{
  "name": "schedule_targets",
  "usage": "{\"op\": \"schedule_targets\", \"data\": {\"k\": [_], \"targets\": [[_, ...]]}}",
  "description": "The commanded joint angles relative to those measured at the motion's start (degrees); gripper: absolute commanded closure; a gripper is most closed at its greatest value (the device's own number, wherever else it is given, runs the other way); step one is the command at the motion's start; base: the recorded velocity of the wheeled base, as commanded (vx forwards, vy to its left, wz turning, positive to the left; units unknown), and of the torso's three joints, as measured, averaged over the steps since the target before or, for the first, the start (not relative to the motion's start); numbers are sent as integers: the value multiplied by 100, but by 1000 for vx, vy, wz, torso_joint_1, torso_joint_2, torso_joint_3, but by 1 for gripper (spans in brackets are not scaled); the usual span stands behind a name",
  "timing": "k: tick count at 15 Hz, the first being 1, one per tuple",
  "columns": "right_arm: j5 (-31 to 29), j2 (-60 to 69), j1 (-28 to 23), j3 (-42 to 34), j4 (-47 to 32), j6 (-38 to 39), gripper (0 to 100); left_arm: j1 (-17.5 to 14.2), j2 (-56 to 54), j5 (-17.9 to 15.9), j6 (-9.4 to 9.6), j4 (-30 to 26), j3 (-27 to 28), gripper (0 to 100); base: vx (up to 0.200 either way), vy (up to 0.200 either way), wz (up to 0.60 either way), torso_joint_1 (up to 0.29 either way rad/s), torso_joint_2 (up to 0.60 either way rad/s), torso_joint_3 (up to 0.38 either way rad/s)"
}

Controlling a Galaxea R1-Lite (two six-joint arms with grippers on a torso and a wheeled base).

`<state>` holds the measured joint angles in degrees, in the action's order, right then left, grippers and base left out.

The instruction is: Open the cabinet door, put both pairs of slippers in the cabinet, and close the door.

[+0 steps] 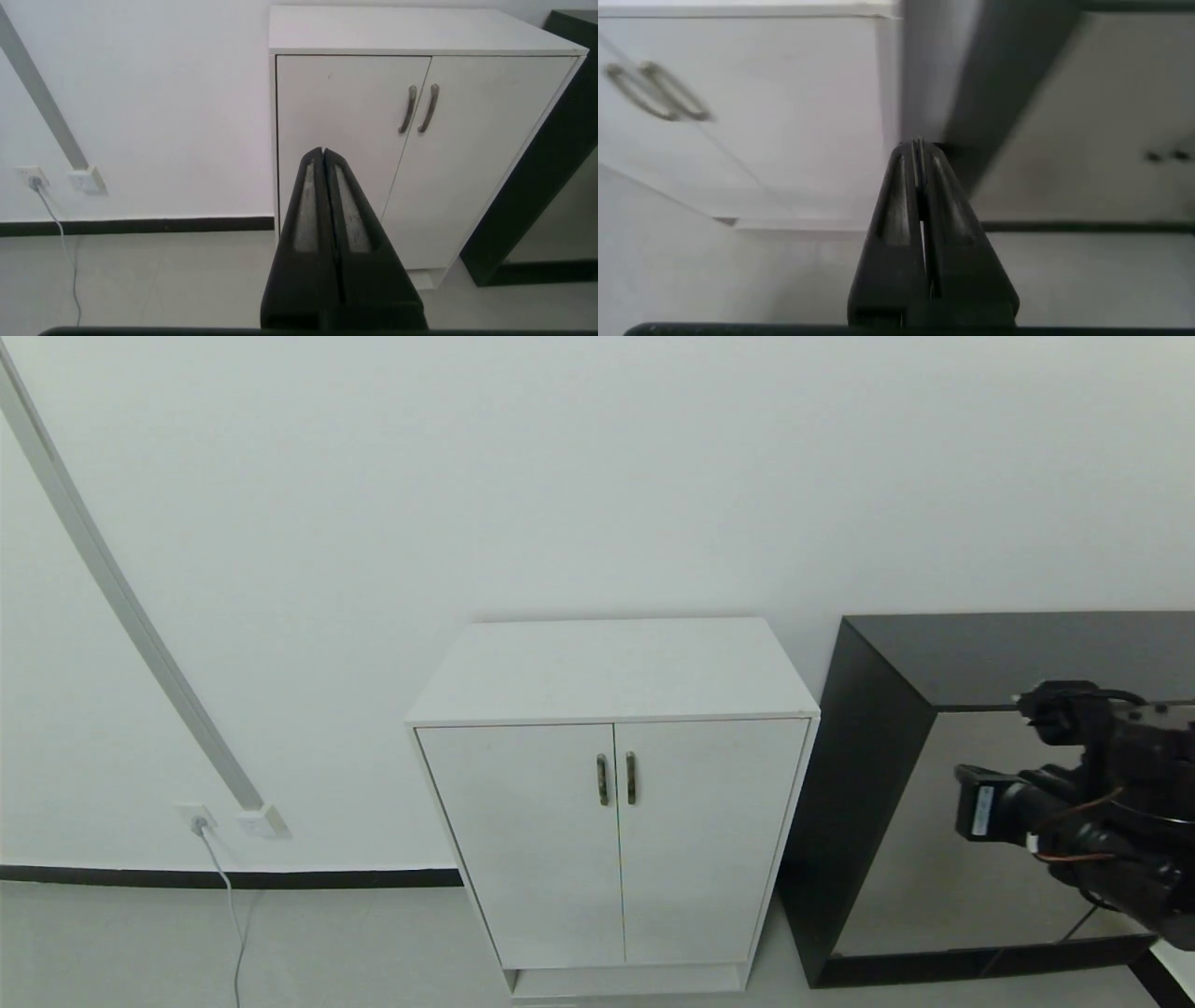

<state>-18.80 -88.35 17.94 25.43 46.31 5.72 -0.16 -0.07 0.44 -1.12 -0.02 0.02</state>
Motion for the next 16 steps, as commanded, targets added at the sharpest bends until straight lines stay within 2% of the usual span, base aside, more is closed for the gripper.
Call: {"op": "schedule_targets", "data": {"k": [1,4,7,10,13,16], "targets": [[25,1118,-722,-680,-8,-150,100,-2,7,0,-2,-6,6,100,0,0,0,0,0,0],[34,1874,-942,-1075,-184,-159,100,-2,7,0,-2,-6,-2,100,0,0,0,0,0,0],[192,3544,-942,-1154,-1731,-220,100,-2,7,0,-2,2,6,100,0,0,0,0,0,0],[693,4774,-942,-1049,-3366,-414,100,-2,7,-9,-2,2,6,100,0,0,0,0,0,0],[887,5442,-916,-1216,-4139,-510,100,-2,7,-9,-2,2,-2,100,0,0,0,0,0,0],[1142,6119,-801,-1875,-4499,-756,100,-2,7,-9,-2,-6,6,100,0,0,0,0,0,0]]}}
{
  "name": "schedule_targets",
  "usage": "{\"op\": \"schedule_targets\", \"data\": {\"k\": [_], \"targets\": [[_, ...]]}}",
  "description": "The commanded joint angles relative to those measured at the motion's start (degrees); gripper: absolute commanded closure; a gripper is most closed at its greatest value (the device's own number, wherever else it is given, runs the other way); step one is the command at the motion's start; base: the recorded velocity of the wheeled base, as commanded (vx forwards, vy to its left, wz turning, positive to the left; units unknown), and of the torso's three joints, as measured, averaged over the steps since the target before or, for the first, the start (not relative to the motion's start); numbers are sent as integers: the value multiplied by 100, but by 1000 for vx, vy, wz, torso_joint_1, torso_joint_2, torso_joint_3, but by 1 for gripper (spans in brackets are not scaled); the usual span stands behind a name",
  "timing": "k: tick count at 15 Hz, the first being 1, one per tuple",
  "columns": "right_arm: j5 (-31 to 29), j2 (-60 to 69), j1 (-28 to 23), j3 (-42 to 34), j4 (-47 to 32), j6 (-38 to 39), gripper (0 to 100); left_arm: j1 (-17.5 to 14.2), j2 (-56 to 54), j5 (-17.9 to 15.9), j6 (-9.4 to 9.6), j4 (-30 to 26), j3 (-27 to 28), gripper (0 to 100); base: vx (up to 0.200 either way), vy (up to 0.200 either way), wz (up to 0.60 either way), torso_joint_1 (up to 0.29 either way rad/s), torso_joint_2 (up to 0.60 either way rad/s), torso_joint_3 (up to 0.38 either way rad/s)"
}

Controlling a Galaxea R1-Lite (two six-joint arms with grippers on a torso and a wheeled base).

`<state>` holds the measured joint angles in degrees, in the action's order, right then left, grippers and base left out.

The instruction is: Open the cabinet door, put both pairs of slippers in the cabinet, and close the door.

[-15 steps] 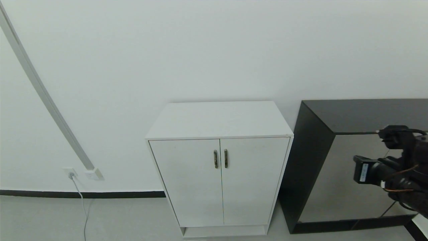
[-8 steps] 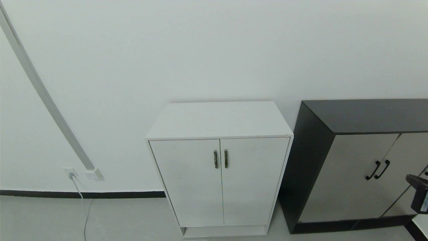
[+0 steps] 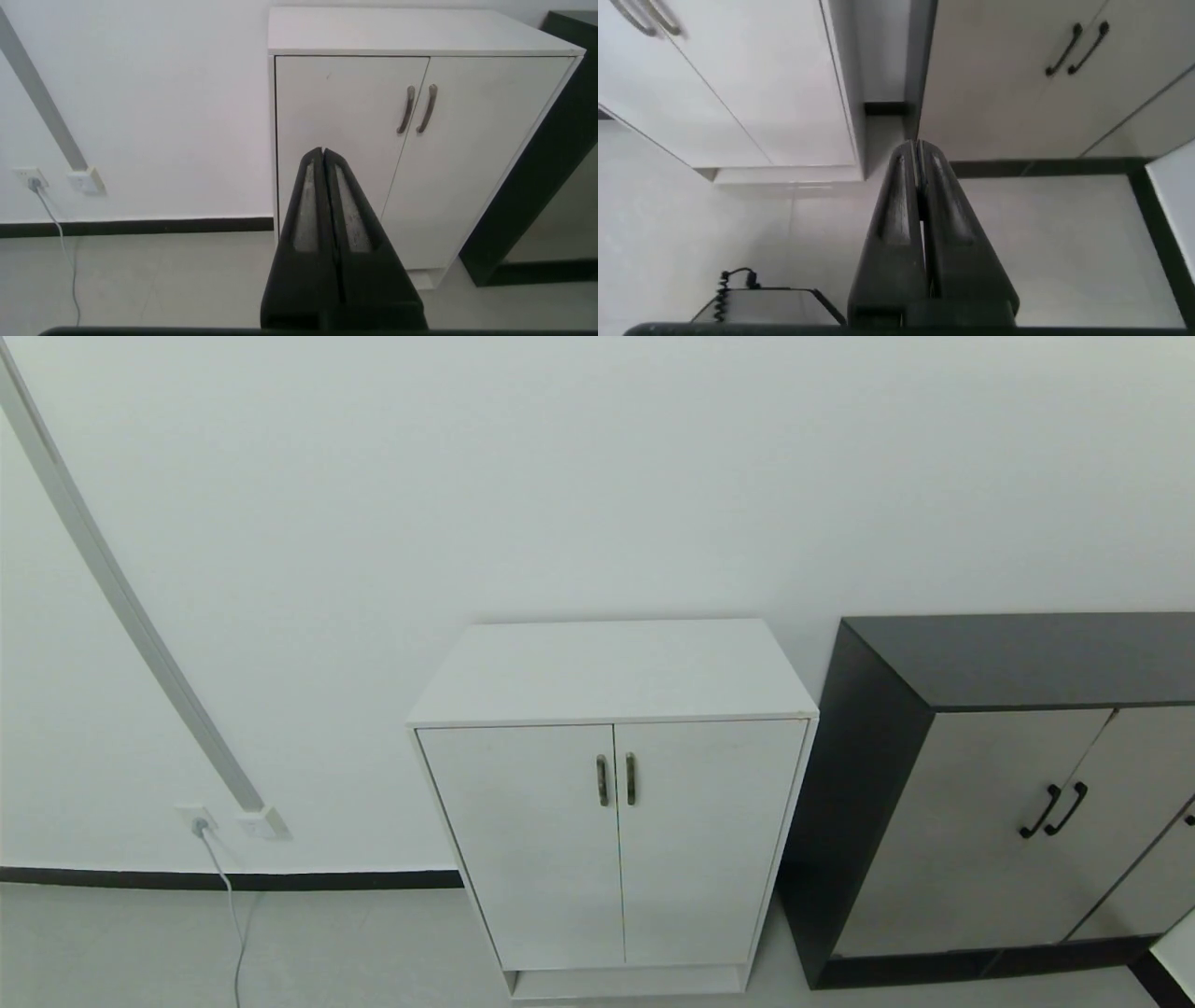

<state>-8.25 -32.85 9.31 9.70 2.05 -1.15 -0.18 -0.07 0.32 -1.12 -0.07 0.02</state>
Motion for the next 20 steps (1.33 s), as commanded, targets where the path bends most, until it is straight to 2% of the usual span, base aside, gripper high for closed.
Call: {"op": "schedule_targets", "data": {"k": [1,6,12,16,20], "targets": [[157,631,62,-425,-82,-105,100,1,7,3,-2,7,-2,100,0,0,0,0,0,0],[342,930,62,-891,-91,-105,100,1,7,3,-2,7,6,100,0,0,0,0,0,0],[606,1123,79,-970,-214,115,100,1,7,3,-2,-1,-2,100,0,0,0,0,0,0],[606,1457,-448,-970,-214,115,100,1,7,3,-2,7,-2,100,0,0,0,0,0,0],[606,2029,-527,-970,-214,115,100,1,7,3,-2,-1,-2,100,0,0,0,0,0,0]]}}
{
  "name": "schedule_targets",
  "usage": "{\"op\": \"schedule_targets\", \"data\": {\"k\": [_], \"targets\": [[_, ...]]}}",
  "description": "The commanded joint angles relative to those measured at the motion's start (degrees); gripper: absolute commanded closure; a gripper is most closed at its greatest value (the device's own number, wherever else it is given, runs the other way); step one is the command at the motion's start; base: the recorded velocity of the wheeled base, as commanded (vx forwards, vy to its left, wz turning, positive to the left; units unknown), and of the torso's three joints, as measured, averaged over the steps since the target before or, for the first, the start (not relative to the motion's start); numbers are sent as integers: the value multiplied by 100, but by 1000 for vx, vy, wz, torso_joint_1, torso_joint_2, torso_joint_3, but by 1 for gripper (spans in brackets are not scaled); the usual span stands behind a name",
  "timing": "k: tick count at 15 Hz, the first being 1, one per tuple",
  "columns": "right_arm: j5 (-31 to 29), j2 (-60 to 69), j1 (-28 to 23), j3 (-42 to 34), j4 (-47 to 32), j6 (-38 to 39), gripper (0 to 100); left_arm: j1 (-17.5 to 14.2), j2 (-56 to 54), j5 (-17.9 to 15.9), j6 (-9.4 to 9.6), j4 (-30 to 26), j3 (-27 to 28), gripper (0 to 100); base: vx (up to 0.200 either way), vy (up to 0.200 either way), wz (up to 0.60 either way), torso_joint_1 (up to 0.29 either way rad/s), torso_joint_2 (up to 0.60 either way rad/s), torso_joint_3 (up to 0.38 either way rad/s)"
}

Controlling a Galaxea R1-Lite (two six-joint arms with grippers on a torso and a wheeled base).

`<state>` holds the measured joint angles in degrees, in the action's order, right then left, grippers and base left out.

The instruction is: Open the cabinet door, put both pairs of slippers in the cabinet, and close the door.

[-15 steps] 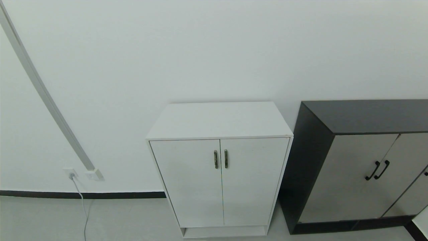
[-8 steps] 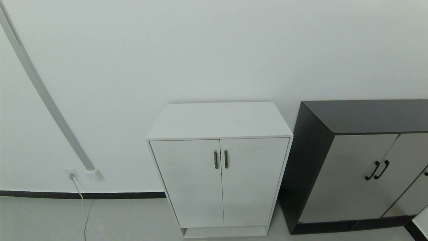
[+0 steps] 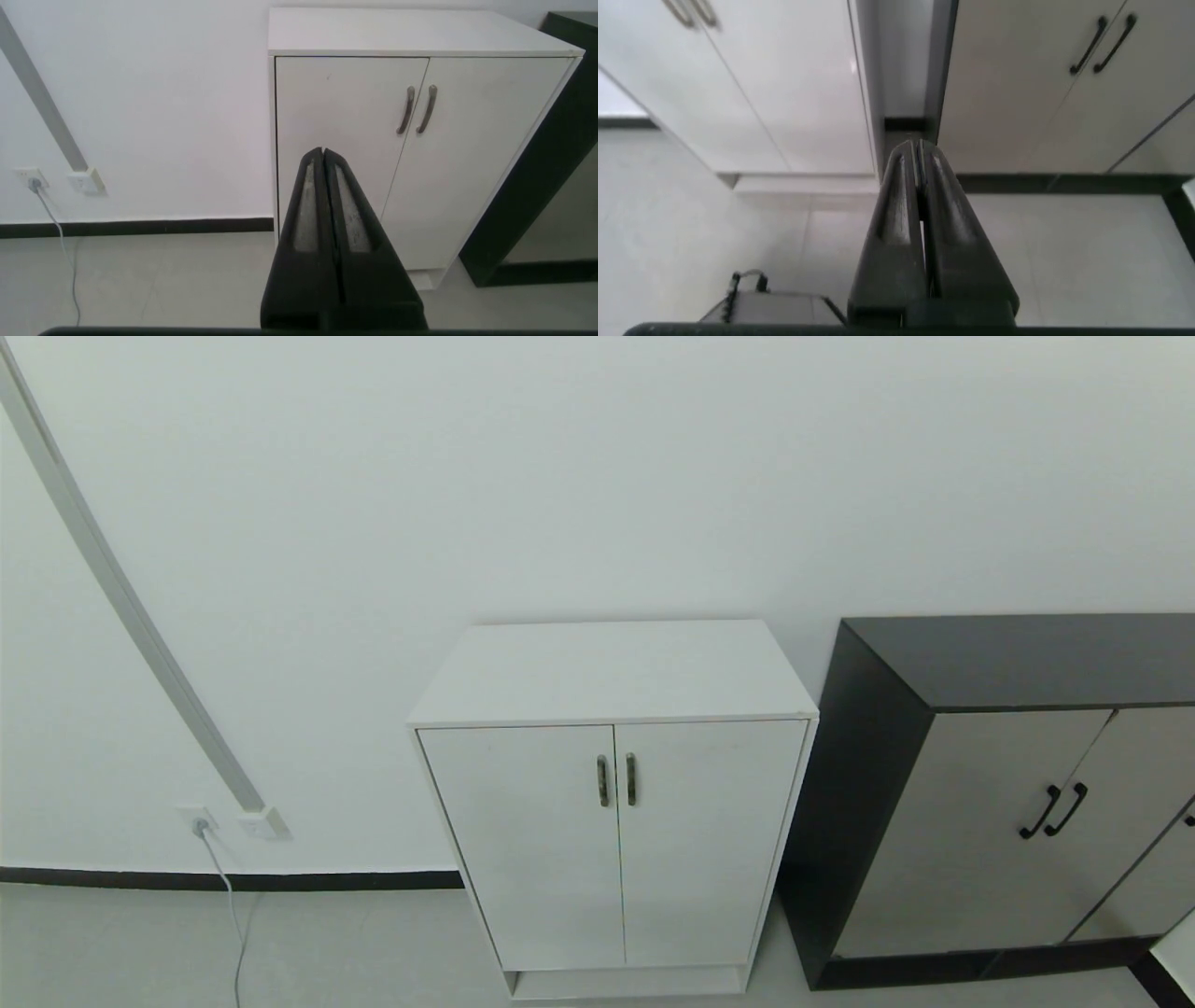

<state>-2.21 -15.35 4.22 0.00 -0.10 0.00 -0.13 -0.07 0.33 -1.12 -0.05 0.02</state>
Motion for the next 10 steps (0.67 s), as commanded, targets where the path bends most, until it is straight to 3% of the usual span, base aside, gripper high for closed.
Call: {"op": "schedule_targets", "data": {"k": [1,10], "targets": [[1,419,-17,0,1,0,100,-4,7,2,-2,5,6,100,0,0,0,0,0,0],[-43,964,-97,0,10,255,100,-4,7,11,-2,-4,6,100,0,0,0,0,0,0]]}}
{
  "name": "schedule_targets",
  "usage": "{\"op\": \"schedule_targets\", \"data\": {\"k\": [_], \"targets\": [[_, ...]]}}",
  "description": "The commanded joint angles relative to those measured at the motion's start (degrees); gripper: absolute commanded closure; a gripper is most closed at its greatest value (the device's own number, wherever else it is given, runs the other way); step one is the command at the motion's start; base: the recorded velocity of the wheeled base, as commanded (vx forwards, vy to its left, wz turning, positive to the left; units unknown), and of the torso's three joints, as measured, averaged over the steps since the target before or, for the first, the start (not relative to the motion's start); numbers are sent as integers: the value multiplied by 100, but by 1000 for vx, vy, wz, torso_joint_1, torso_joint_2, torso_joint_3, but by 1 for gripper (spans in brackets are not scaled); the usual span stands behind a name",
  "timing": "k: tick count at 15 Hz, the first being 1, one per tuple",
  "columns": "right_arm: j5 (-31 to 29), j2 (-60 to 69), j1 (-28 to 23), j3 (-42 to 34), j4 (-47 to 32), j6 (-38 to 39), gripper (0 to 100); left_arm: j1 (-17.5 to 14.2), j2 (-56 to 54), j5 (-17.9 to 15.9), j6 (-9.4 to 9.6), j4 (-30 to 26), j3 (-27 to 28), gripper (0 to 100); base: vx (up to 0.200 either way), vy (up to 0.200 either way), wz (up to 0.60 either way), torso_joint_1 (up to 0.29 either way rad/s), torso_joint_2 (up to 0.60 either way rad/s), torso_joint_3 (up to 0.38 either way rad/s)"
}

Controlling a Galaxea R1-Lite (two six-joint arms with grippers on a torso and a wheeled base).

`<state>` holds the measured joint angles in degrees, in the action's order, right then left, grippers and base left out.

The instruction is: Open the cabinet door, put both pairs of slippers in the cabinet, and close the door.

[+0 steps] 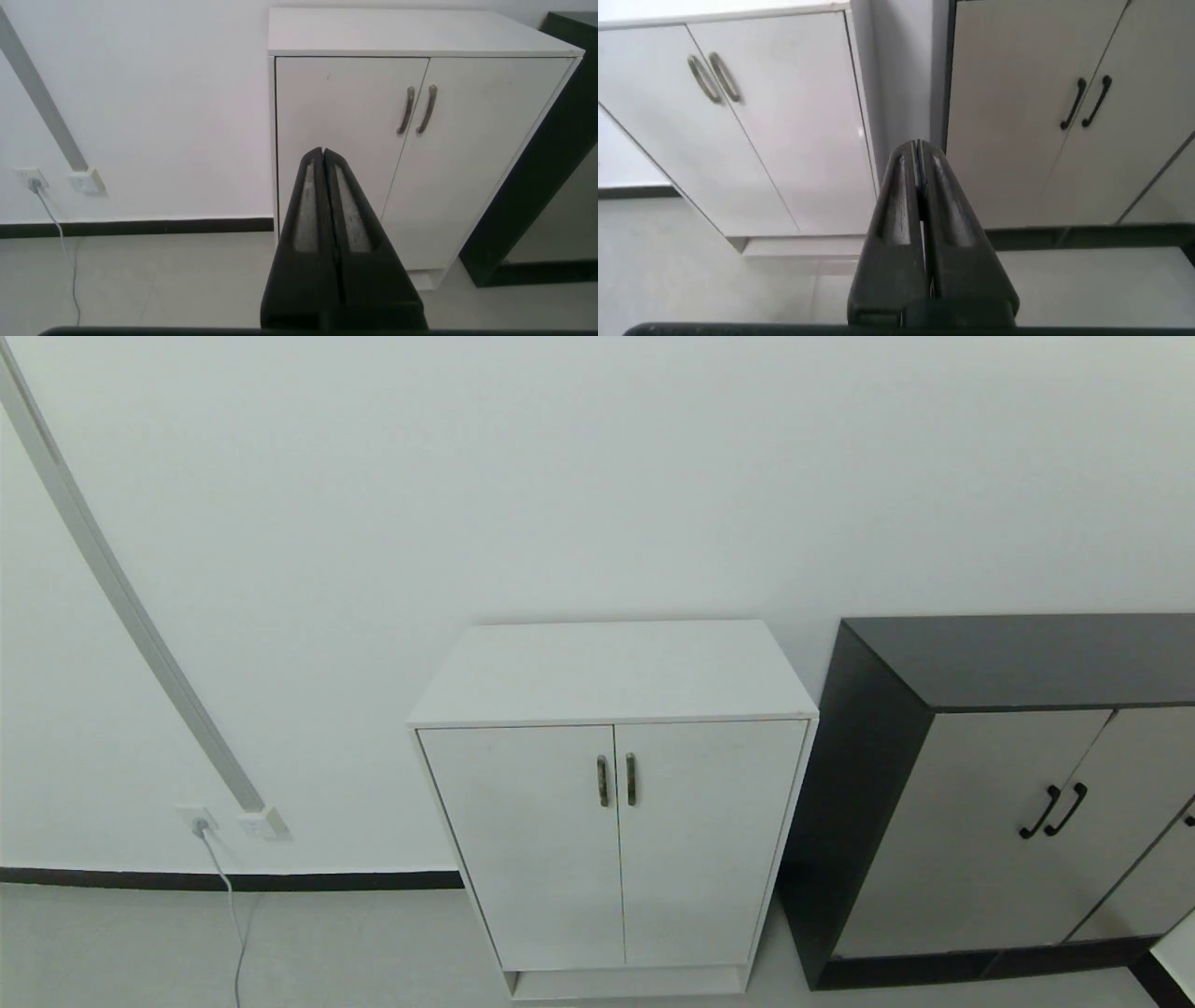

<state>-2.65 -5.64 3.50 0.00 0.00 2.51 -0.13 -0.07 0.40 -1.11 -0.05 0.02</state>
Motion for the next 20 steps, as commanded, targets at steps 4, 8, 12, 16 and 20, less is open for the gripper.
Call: {"op": "schedule_targets", "data": {"k": [4,8,12,16,20], "targets": [[36,415,-367,0,-18,-58,100,-4,7,4,-3,-4,6,100,0,0,0,0,0,0],[36,556,-341,0,9,-93,100,-4,7,4,5,-4,-2,100,0,0,0,0,0,0],[-289,564,-341,0,35,232,100,-4,7,-5,41,5,-2,100,0,0,0,0,0,0],[-342,564,-341,0,53,259,100,-4,7,-5,41,5,-2,100,0,0,0,0,0,0],[-324,564,-341,0,44,223,100,-4,7,-5,41,5,-2,100,0,0,0,0,0,0]]}}
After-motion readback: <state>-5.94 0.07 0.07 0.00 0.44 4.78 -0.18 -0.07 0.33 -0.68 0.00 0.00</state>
